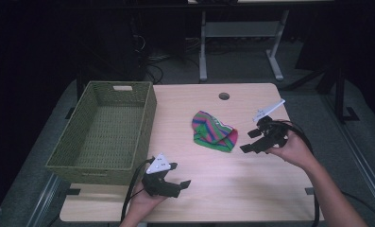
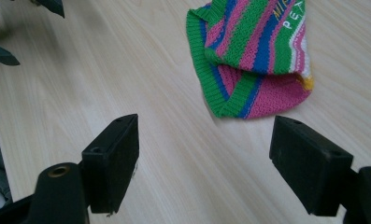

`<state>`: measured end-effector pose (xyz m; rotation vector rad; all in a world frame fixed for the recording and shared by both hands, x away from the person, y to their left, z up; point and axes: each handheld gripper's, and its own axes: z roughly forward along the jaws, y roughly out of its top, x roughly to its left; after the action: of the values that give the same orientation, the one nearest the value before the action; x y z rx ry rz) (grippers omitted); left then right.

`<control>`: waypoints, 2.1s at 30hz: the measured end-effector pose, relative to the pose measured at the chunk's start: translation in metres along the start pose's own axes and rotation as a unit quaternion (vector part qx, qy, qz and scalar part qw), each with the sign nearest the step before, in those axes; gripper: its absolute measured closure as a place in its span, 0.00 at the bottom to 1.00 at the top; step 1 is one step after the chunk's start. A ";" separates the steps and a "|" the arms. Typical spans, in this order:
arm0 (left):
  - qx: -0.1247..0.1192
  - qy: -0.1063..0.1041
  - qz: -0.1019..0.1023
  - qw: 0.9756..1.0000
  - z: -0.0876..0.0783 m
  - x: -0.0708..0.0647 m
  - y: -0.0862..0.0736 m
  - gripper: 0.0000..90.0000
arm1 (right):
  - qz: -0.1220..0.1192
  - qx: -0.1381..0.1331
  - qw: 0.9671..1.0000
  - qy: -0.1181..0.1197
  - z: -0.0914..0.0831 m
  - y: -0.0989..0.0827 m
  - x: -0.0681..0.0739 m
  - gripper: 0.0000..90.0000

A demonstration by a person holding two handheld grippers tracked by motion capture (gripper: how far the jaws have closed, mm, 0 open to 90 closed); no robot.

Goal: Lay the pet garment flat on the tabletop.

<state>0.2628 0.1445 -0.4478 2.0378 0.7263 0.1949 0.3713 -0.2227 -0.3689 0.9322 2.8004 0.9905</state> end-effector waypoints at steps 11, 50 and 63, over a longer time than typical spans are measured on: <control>-0.004 -0.001 -0.003 1.000 -0.002 0.002 0.000 0.20 | -0.009 0.024 1.000 0.008 0.024 0.034 -0.006 0.27; -0.003 -0.003 -0.005 1.000 -0.002 0.007 -0.001 0.20 | 0.044 0.073 0.996 -0.027 0.108 0.081 -0.034 0.39; -0.003 -0.003 -0.007 1.000 -0.003 0.009 -0.001 0.20 | 0.057 0.116 0.990 -0.063 0.142 0.081 -0.035 0.56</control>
<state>0.2683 0.1517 -0.4482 2.0264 0.7352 0.1817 0.4737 -0.1118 -0.4411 1.1466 2.8245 0.5980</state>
